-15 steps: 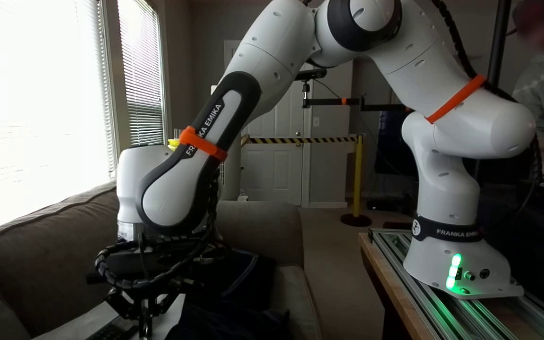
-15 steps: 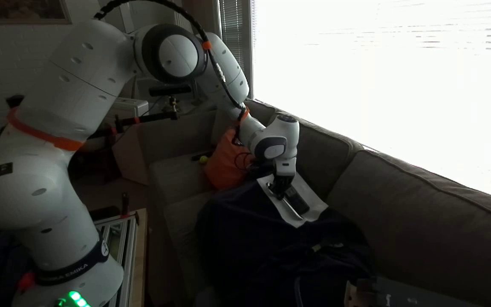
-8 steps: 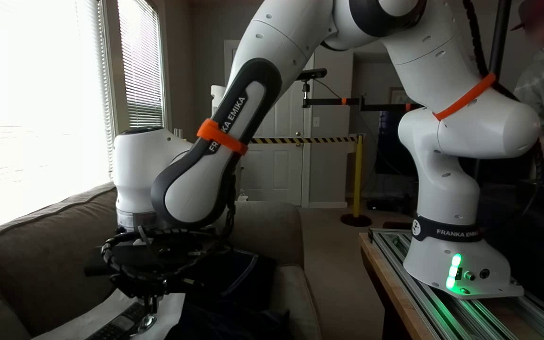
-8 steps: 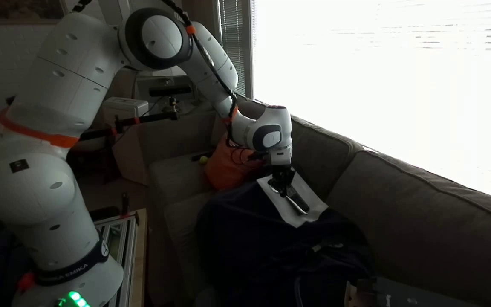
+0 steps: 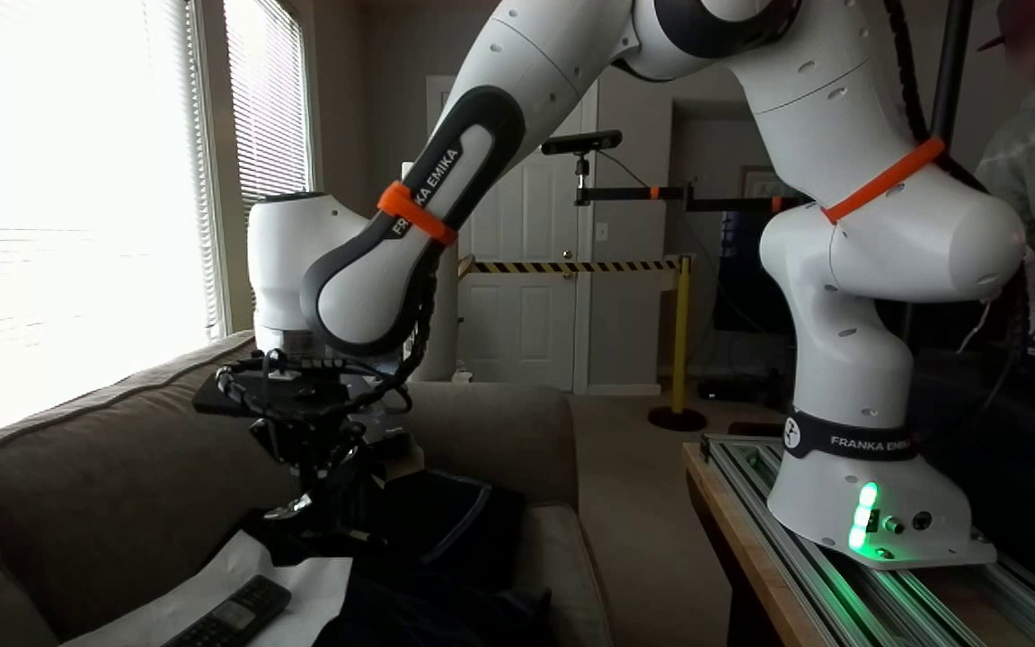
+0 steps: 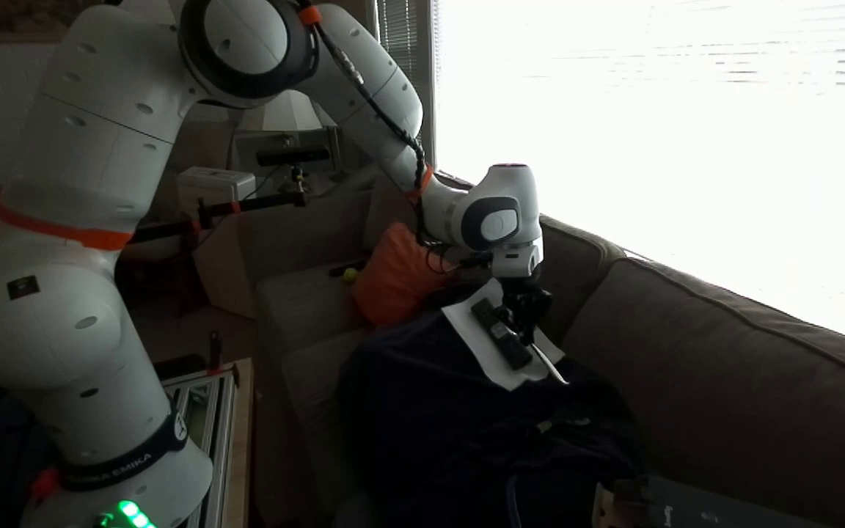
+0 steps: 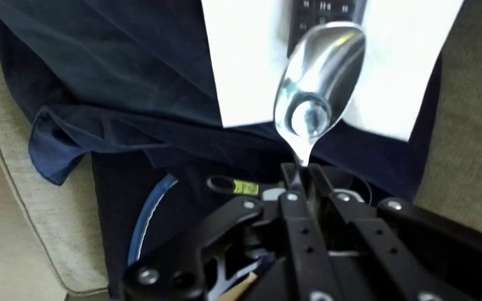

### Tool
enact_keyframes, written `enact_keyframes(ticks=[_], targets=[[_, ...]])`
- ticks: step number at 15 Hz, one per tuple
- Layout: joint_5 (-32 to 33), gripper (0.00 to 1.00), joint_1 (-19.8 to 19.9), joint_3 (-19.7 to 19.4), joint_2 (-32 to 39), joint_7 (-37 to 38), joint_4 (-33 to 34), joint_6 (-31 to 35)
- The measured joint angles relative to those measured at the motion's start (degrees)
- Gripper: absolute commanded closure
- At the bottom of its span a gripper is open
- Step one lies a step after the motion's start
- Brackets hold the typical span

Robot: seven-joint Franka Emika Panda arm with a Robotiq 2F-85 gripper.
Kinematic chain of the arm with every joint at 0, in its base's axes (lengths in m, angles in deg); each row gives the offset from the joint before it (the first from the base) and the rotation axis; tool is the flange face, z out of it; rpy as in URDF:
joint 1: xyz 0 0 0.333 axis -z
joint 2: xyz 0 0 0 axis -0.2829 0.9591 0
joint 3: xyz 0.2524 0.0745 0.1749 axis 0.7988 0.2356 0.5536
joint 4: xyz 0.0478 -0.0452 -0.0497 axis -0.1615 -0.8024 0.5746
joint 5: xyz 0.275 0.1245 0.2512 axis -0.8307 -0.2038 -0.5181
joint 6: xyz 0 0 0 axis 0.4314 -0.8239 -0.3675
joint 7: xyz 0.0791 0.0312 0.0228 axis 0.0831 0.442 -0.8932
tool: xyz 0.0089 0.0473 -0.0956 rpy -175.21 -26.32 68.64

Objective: Place the object on the silver spoon on the black bag.

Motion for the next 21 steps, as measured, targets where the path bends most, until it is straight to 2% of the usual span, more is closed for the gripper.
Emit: enact_keyframes(ticks=[8,15,21], targets=[[11.16,0.98,2.74,-4.66,-1.56,13.1,-0.98,-5.75],[14.88,0.98,6.71,-4.49,-1.48,19.41,-0.25,-11.07],[17.37,0.98,8.24,-3.01,0.88,22.34,4.47,-18.72]])
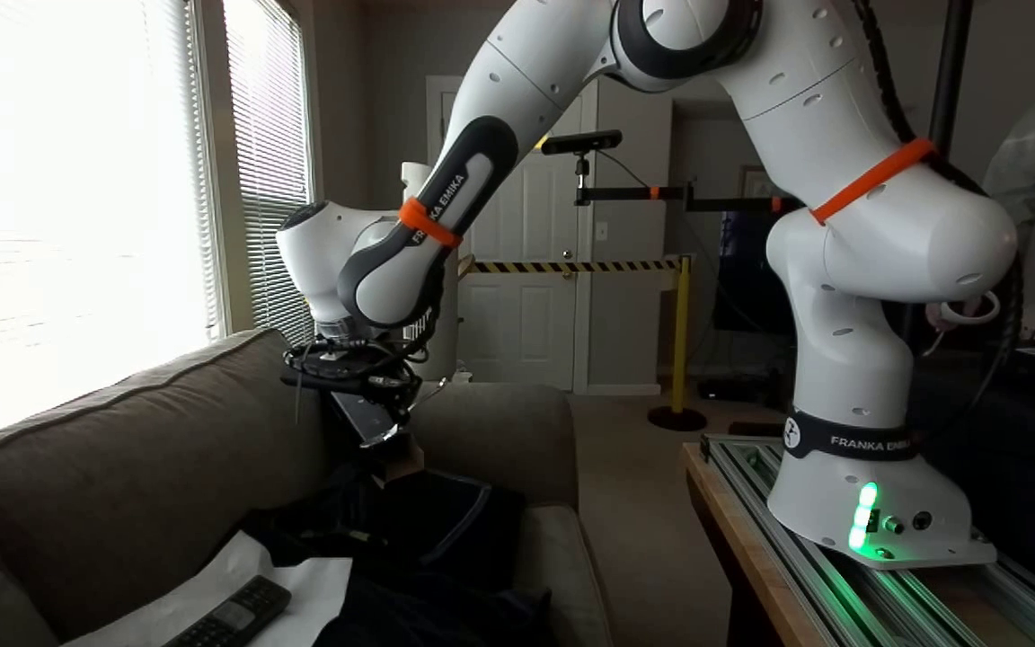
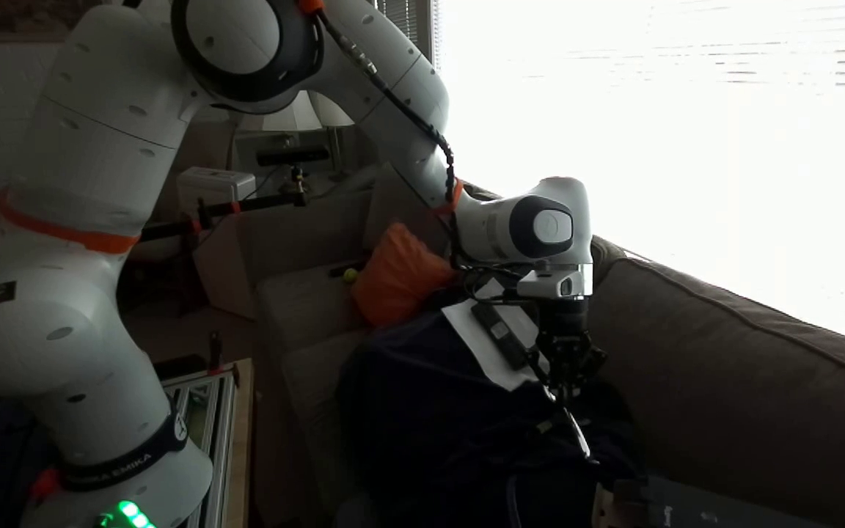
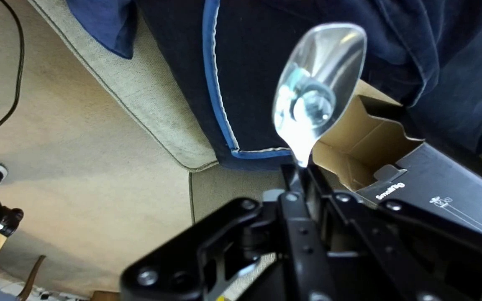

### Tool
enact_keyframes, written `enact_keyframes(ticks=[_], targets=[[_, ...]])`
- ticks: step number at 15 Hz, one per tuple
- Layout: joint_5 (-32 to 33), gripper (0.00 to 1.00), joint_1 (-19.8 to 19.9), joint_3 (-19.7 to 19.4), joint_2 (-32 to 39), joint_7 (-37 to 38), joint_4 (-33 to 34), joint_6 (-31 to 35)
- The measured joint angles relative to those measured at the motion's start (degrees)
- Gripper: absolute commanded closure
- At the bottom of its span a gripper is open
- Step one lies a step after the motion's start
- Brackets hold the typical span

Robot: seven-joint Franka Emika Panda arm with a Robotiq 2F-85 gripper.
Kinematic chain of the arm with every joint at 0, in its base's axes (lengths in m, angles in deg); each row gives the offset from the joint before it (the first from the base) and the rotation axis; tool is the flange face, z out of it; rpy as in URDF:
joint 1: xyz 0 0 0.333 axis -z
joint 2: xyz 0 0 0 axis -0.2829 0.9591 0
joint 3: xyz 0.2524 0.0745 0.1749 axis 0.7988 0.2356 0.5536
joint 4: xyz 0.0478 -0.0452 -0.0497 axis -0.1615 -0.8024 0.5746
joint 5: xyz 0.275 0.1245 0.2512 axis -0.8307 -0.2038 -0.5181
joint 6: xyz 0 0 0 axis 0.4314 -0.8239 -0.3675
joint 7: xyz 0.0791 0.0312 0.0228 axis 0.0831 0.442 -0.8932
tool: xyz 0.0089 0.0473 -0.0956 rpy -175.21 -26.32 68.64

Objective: Place the object on the silver spoon on the black bag.

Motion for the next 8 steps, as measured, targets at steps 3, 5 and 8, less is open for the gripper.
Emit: enact_keyframes(ticks=[3,5,8], targets=[[1.9,0.98,0.01,0.7,2.32,1.67,3.7,-4.92],[2.8,0.98,0.06,1.22,4.06,2.32,6.48,-8.32],[4.04,0.98,0.1,2.05,6.67,2.84,10.88,-13.44]])
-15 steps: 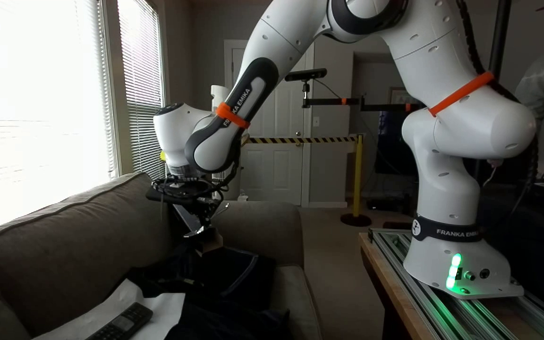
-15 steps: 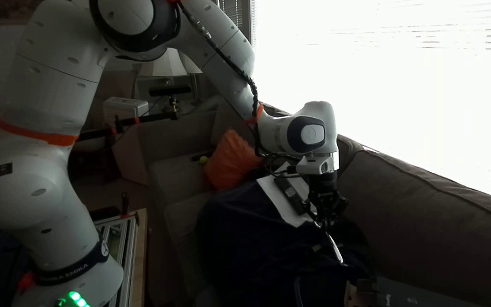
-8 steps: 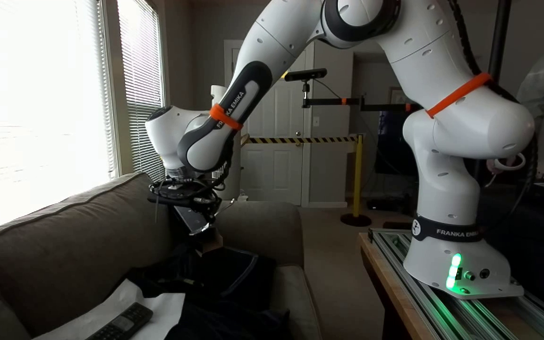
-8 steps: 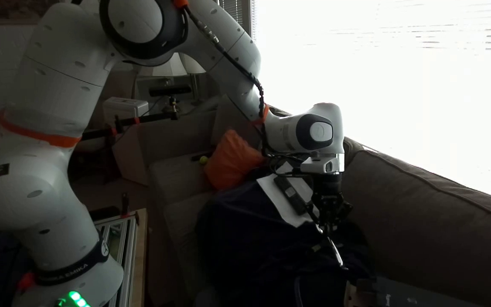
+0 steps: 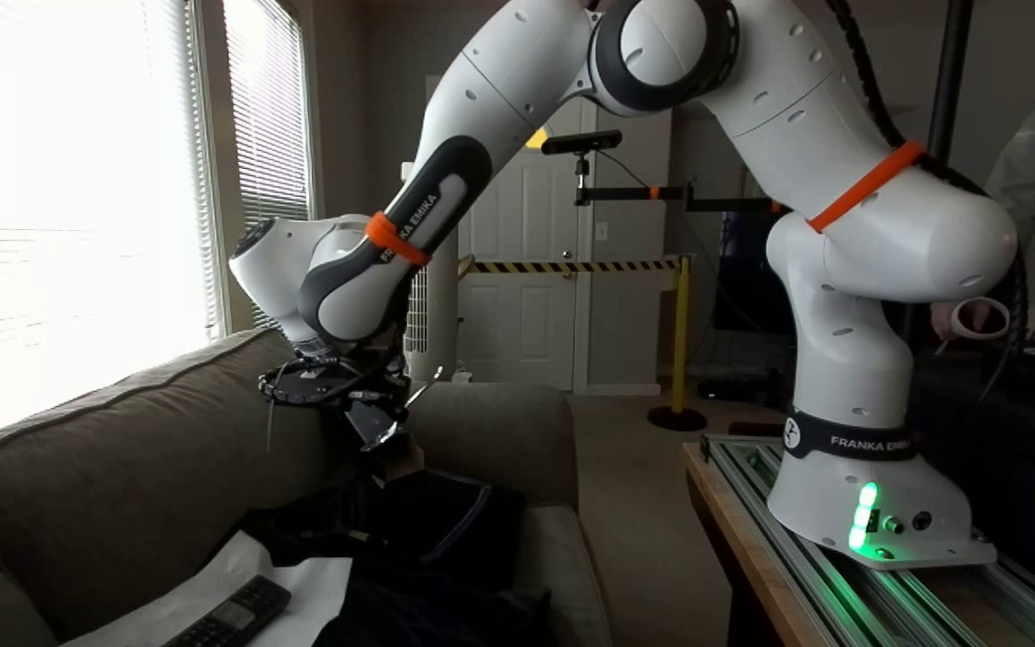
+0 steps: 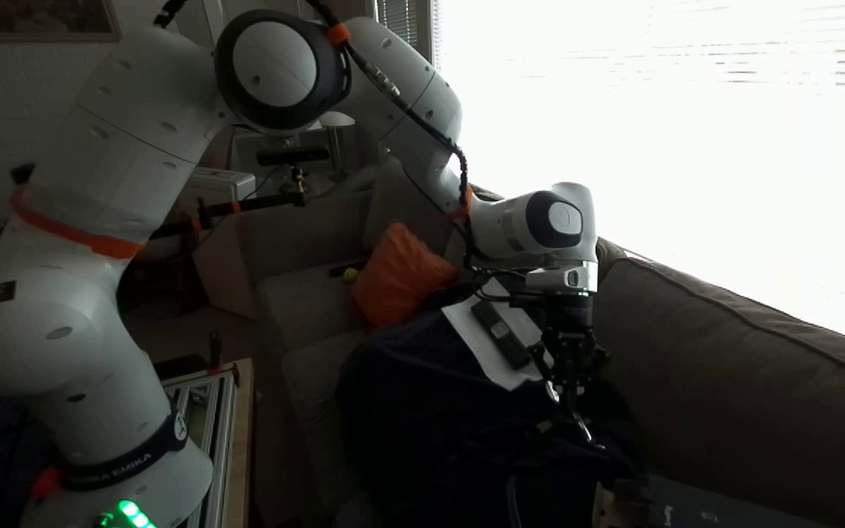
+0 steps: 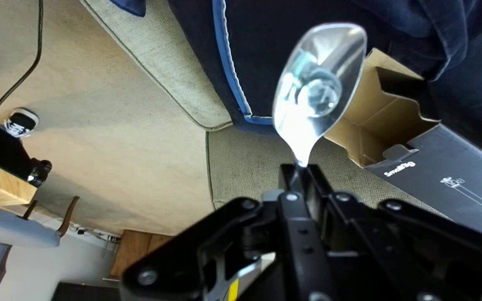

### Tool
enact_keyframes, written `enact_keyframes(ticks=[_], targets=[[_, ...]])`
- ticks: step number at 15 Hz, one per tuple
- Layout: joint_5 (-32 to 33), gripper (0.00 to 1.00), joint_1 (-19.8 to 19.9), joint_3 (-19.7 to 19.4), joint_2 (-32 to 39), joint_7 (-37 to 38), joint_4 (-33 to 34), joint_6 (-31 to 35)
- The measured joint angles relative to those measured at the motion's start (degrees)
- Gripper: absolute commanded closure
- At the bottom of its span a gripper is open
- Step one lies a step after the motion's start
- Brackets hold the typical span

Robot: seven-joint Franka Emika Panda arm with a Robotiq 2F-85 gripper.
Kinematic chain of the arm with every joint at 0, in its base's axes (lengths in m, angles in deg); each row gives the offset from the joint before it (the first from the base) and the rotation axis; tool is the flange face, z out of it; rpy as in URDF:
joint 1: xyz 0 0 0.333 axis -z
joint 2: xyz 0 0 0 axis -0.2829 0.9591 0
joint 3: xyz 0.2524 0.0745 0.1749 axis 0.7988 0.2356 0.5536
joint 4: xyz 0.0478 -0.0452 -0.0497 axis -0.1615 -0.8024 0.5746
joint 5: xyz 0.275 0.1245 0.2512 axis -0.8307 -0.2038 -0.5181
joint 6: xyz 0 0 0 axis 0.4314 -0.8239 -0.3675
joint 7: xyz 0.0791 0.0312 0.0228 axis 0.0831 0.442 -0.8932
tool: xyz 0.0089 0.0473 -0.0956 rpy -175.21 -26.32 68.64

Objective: Place the object on the silver spoon on the black bag.

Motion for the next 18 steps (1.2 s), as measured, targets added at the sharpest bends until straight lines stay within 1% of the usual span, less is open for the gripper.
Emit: enact_keyframes(ticks=[9,14,18], targets=[[3.07,0.98,0.01,2.06,7.55,-0.11,12.97,-14.58],[4.2,0.98,0.0,2.87,10.78,-0.82,18.21,-19.98],[4.55,0.98,-0.01,3.27,13.22,-2.8,22.23,-24.15]])
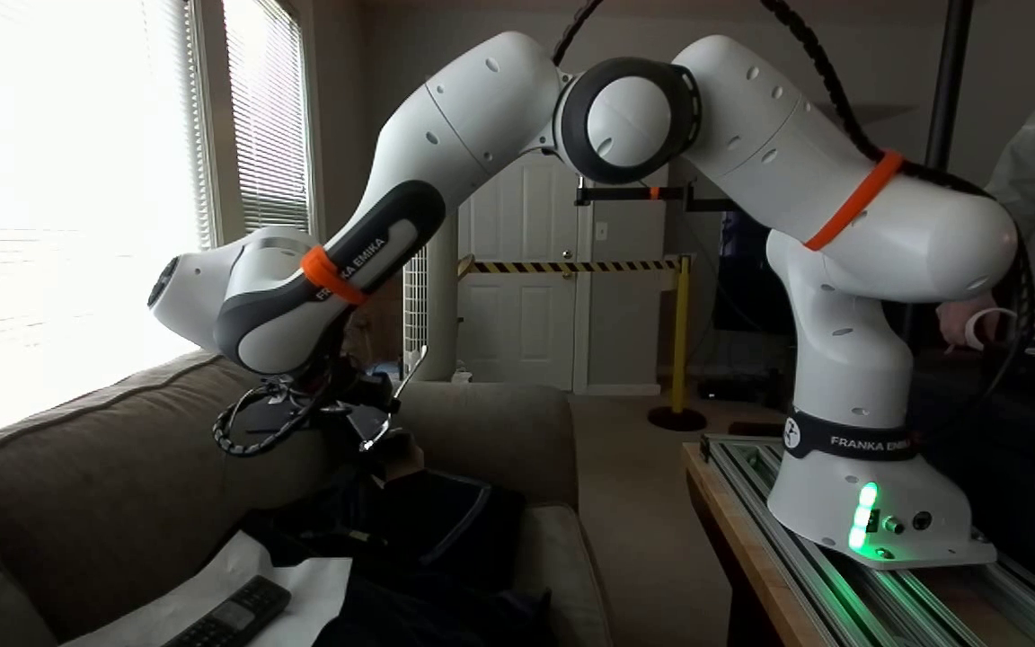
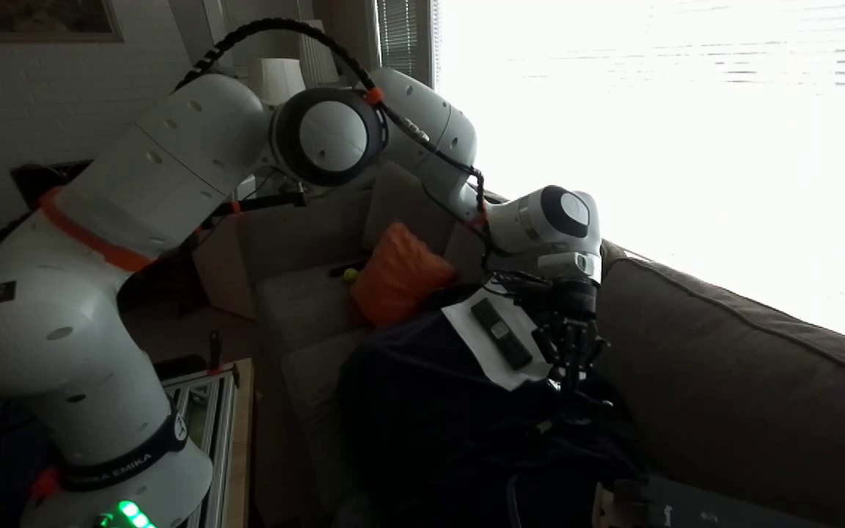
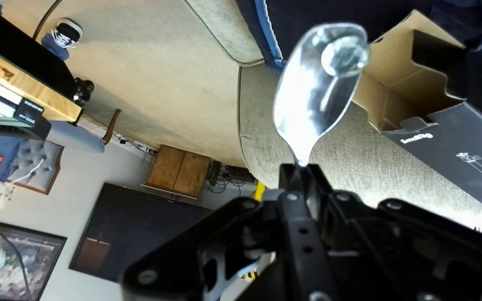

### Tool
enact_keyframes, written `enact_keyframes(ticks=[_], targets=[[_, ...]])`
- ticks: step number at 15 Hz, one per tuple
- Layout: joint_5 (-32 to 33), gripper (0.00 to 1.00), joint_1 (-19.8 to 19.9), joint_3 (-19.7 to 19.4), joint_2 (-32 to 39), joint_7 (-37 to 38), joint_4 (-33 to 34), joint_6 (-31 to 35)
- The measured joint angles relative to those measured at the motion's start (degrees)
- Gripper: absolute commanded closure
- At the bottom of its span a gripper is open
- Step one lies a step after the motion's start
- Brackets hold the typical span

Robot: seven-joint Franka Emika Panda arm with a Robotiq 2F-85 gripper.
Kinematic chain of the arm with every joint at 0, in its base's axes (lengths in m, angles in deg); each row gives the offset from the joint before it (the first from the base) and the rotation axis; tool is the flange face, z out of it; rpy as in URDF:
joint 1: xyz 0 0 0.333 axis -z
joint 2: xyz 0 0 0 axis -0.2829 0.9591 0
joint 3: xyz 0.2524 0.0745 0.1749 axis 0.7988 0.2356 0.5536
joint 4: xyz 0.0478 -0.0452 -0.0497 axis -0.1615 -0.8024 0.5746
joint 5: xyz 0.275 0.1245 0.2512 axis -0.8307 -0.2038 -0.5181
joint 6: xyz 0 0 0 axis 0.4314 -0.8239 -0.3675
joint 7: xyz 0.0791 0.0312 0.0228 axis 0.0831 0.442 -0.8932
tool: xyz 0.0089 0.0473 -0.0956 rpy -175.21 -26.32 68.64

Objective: Place the object on the silver spoon on the black bag.

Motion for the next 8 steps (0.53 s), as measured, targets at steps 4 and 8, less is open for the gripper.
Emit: enact_keyframes(ticks=[4,8], targets=[[0.53,0.98,0.0,0.07,2.18,-1.72,4.02,-3.25],[0.66,0.98,0.16,0.06,4.09,-2.33,7.0,-4.7]])
